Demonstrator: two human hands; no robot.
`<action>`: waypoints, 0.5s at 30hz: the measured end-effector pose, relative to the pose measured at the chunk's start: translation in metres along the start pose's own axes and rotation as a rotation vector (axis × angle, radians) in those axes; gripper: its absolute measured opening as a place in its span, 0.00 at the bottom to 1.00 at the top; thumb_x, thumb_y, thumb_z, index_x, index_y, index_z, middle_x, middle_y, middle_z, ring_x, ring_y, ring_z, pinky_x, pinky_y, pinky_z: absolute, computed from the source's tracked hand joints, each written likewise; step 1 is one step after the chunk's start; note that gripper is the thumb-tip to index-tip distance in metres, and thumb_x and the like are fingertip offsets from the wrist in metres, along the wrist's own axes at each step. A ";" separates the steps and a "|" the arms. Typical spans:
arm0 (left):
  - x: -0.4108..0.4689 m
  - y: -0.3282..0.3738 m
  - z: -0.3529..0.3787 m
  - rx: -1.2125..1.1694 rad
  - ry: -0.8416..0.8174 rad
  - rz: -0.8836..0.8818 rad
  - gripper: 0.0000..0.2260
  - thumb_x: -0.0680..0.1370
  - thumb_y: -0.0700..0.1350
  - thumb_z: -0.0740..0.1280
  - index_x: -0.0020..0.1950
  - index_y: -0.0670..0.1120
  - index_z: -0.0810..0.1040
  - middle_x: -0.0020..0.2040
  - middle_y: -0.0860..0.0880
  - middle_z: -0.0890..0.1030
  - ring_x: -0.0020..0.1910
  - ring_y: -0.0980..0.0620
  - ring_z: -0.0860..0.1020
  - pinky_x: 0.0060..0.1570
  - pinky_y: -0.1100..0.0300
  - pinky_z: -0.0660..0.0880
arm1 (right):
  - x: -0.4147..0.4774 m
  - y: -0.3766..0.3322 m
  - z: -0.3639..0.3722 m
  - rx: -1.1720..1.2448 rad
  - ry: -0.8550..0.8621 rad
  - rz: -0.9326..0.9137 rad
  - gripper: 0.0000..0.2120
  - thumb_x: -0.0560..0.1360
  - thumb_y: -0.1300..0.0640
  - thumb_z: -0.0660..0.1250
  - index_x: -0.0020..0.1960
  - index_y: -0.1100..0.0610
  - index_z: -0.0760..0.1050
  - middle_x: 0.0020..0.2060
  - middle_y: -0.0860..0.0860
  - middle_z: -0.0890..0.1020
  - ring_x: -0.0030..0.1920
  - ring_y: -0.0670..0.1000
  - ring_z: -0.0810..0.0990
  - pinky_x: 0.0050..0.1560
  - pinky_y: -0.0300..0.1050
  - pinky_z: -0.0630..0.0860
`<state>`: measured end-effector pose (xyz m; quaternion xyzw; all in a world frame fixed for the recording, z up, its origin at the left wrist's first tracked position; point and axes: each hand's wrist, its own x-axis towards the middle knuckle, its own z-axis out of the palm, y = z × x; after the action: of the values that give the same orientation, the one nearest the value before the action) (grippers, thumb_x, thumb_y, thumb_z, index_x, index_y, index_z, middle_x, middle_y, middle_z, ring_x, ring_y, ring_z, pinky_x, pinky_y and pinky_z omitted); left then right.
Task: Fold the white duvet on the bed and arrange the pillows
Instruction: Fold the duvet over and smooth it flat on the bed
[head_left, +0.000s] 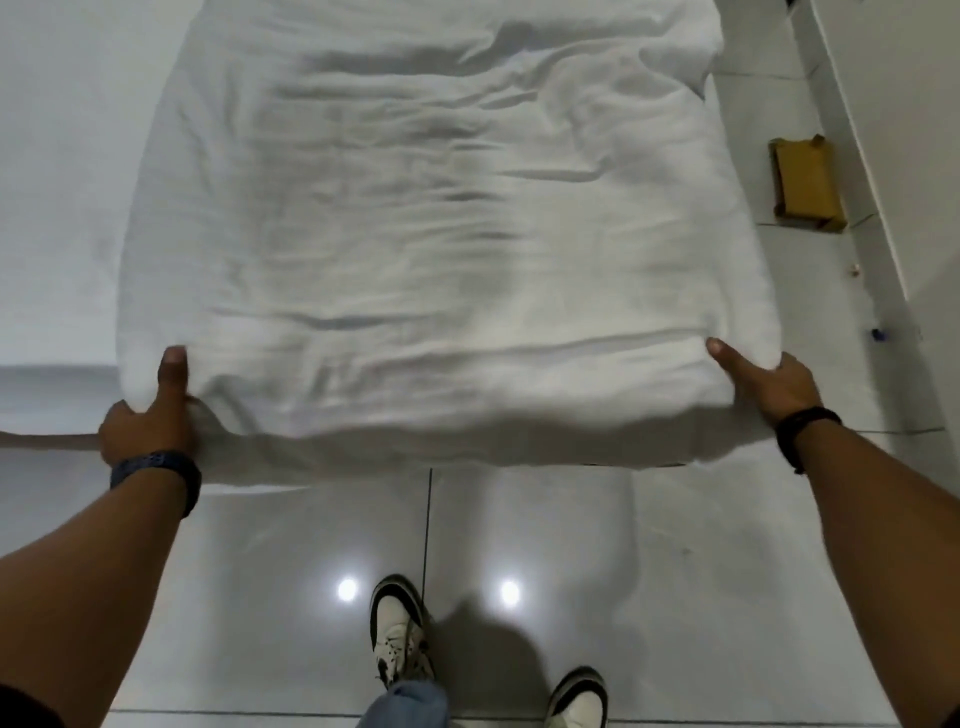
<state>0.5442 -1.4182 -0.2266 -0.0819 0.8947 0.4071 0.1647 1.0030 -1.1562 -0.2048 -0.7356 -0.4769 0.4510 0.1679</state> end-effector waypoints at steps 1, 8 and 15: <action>-0.001 -0.004 -0.004 0.020 -0.020 -0.012 0.48 0.53 0.81 0.62 0.59 0.45 0.76 0.59 0.43 0.79 0.55 0.39 0.77 0.56 0.45 0.73 | -0.005 0.004 0.002 0.048 -0.029 -0.021 0.53 0.46 0.28 0.73 0.64 0.57 0.73 0.54 0.51 0.77 0.51 0.54 0.75 0.52 0.45 0.70; -0.005 -0.012 -0.011 0.108 -0.164 -0.033 0.48 0.57 0.76 0.66 0.63 0.42 0.73 0.59 0.39 0.77 0.54 0.37 0.76 0.51 0.48 0.73 | -0.013 0.022 0.009 0.242 -0.164 0.101 0.56 0.40 0.32 0.79 0.64 0.55 0.73 0.53 0.49 0.81 0.51 0.52 0.80 0.53 0.48 0.75; 0.038 -0.033 -0.031 0.229 -0.137 0.102 0.43 0.62 0.75 0.64 0.63 0.43 0.75 0.61 0.35 0.76 0.56 0.34 0.76 0.53 0.42 0.74 | -0.022 0.049 -0.010 0.139 -0.005 0.059 0.34 0.56 0.44 0.80 0.56 0.60 0.78 0.51 0.56 0.82 0.47 0.55 0.80 0.49 0.44 0.74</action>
<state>0.5111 -1.4640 -0.2446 0.0107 0.9250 0.3148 0.2126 1.0355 -1.1973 -0.2213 -0.7346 -0.4232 0.4896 0.2039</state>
